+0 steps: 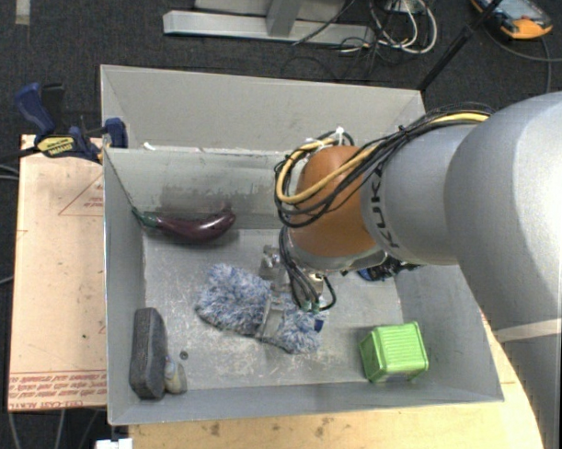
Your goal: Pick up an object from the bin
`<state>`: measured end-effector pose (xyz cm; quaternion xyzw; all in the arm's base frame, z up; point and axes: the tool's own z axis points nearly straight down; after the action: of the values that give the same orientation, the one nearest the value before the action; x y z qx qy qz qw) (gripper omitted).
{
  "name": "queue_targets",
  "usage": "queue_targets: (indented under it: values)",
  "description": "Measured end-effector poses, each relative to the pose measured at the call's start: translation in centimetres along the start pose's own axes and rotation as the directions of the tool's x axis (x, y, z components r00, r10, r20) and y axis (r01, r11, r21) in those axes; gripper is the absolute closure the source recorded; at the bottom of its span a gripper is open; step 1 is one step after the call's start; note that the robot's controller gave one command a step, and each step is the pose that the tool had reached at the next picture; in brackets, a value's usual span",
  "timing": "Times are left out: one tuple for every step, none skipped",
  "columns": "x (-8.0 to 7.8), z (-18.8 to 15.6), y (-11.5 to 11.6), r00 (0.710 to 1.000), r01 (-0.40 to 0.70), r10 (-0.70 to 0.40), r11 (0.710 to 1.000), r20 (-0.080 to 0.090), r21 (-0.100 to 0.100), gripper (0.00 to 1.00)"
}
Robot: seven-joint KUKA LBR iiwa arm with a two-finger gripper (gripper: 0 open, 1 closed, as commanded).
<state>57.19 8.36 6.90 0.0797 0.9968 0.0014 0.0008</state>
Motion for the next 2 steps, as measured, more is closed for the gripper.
queue_targets:
  values:
    - [-0.36,-0.09,0.18,1.0,-0.001,0.001,1.0,-0.001,-0.001,0.0]
    - [-0.15,-0.14,0.15,1.0,-0.001,0.001,1.0,0.003,-0.003,1.0]
